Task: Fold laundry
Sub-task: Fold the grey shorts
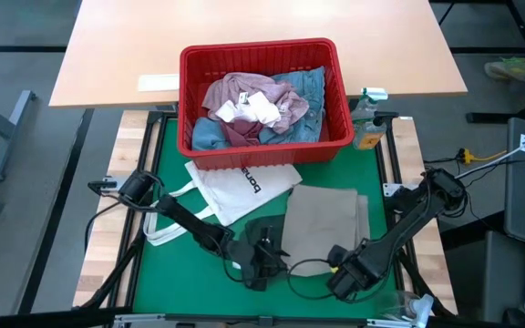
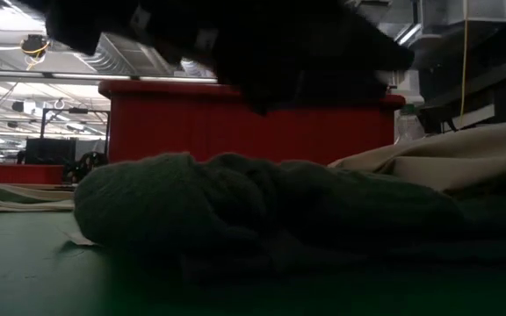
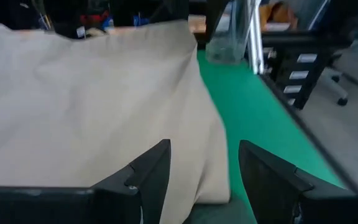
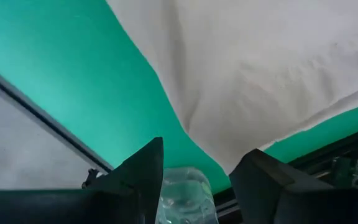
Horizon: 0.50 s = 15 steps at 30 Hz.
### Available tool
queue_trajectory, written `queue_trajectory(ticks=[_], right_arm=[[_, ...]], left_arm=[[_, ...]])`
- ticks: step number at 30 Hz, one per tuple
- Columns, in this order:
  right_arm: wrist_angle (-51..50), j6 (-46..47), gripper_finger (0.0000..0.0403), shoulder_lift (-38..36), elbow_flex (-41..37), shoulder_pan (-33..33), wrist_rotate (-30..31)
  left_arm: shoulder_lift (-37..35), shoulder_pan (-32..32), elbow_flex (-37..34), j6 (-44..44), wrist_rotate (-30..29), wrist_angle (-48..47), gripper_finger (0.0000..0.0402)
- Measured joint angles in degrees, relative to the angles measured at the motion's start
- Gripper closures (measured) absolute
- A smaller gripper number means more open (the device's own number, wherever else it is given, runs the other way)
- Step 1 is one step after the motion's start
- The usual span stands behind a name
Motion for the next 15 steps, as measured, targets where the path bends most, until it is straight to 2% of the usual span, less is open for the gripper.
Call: queue_trajectory(ticks=[4,11,15], right_arm=[[-3.7,-0.1,0.0231,0.0,3.1,0.0,1.7],[-10.0,-1.9,0.0231,0.0,7.1,0.0,5.4],[-16.0,-2.2,0.0231,0.0,9.6,0.0,9.3]], left_arm=[[-3.6,0.1,0.0,-4.0,-0.1,-3.4,0.0218],[-12.6,3.4,0.0,-12.9,-1.5,-23.3,0.0218],[-14.6,7.1,0.0,-20.7,-1.3,-29.9,0.0218]])
